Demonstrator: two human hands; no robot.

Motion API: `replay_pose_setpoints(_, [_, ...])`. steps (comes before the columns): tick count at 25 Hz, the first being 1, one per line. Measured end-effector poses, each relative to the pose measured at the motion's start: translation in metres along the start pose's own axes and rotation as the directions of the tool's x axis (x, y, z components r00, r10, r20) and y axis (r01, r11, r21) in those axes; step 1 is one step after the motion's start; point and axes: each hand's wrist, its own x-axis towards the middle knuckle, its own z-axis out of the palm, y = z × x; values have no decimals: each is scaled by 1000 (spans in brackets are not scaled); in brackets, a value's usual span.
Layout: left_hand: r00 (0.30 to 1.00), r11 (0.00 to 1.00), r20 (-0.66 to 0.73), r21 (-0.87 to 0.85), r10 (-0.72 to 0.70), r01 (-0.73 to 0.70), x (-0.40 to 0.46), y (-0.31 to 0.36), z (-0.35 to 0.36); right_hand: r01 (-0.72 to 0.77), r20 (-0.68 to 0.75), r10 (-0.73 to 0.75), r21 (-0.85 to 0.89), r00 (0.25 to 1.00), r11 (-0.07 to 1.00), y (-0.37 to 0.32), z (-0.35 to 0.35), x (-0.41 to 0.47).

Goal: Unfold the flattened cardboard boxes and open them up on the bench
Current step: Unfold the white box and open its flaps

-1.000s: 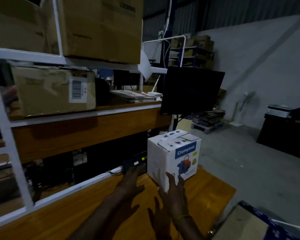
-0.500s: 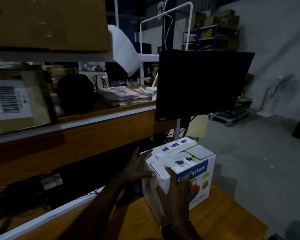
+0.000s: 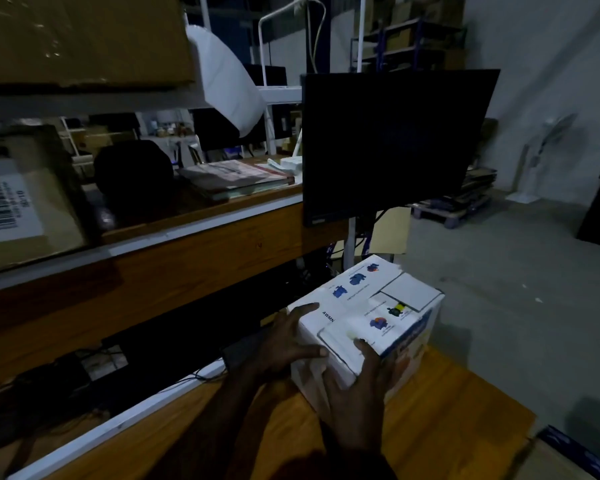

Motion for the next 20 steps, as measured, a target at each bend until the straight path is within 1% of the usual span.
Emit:
replay_pose_setpoints(1, [1000,1000,1,1,-8,8,-8,4,1,-36,-104,43,63,994,997,49,-76,16])
replay_pose_setpoints(2, [1000,1000,-1,22,-5,5,-17,7,3,-113,-190,129,93,973,989,25,-60,16])
replay_pose_setpoints(3, [1000,999,-1,35,-13,13,-26,8,4,-55,-264,85,119,961,991,41,-72,17])
replay_pose_setpoints(4, [1000,999,-2,42,-18,18,-38,9,5,-29,-252,49,80,967,996,40,-75,11])
replay_pose_setpoints(6, [999,999,-3,31,-37,37,-70,13,5,-19,-228,51,140,972,990,15,-82,-21])
replay_pose_setpoints(9, [998,999,-46,42,-32,33,-133,21,5,-11,-253,61,195,966,981,11,-99,-58])
replay_pose_setpoints(10, [997,999,-76,45,-27,30,-158,25,4,3,-247,52,217,968,976,3,-107,-78])
replay_pose_setpoints(12, [988,998,-149,43,-34,41,-204,34,3,79,-275,-16,221,961,972,-13,-114,-118])
replay_pose_setpoints(13, [982,997,-180,44,-57,66,-229,38,2,87,-279,-21,227,960,970,-21,-118,-135])
replay_pose_setpoints(15, [966,993,-243,56,-90,106,-275,40,2,69,-242,0,274,970,959,-32,-122,-167])
replay_pose_setpoints(17, [949,990,-301,70,-97,123,-315,38,2,70,-204,-6,308,979,949,-43,-126,-197])
replay_pose_setpoints(20, [919,982,-381,108,-101,153,-367,33,-4,86,-161,-37,307,986,948,-56,-128,-235])
